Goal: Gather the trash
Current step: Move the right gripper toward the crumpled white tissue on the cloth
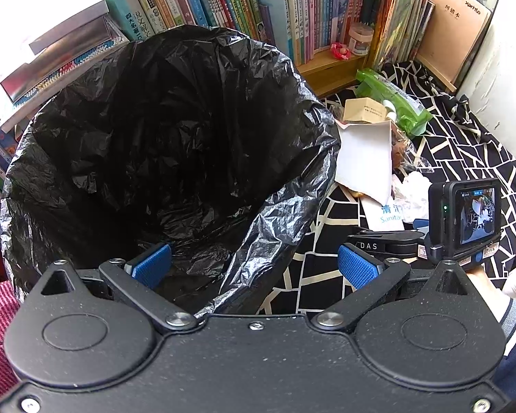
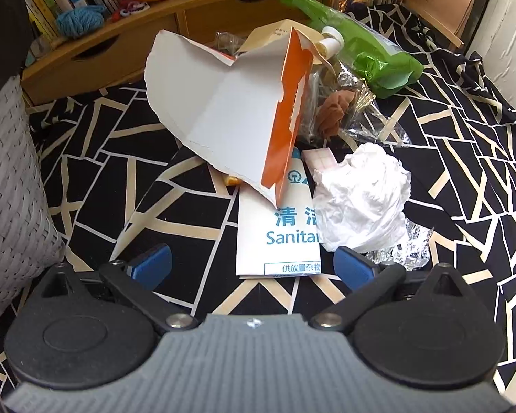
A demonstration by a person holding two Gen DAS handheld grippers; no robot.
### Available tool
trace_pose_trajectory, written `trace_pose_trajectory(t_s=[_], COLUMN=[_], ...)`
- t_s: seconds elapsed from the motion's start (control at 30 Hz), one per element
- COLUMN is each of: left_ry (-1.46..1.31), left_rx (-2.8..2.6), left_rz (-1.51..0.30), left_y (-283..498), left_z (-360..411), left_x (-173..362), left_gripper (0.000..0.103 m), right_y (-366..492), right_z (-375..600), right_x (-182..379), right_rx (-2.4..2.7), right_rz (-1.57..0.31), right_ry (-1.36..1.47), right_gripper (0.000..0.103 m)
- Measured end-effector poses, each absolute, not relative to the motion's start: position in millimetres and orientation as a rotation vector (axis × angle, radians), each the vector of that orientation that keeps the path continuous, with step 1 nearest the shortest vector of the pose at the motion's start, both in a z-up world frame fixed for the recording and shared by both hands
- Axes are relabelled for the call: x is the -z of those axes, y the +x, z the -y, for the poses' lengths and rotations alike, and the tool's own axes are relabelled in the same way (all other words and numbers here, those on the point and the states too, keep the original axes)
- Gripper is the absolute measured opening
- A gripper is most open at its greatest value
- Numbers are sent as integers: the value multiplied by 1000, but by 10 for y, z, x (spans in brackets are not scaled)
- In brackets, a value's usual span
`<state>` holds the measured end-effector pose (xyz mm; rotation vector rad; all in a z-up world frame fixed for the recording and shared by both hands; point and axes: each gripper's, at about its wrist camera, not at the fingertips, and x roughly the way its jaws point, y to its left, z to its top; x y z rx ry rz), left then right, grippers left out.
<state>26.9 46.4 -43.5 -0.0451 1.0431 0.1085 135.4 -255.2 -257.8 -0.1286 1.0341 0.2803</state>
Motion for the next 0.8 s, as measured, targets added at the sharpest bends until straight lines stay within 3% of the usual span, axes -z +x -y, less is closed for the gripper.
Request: trace_pose_trajectory(t_s=[0.8], left_ry=[-27], left_rx=[-97], left_rz=[-1055], left_y=[267], left_z=[-415], left_x=[519], left_gripper=[103], right_y=[1417], right_z=[2616], right_x=[2894], right_rx=[-200], right_rz=[-1109], right_ry=[-132], right_gripper=[103])
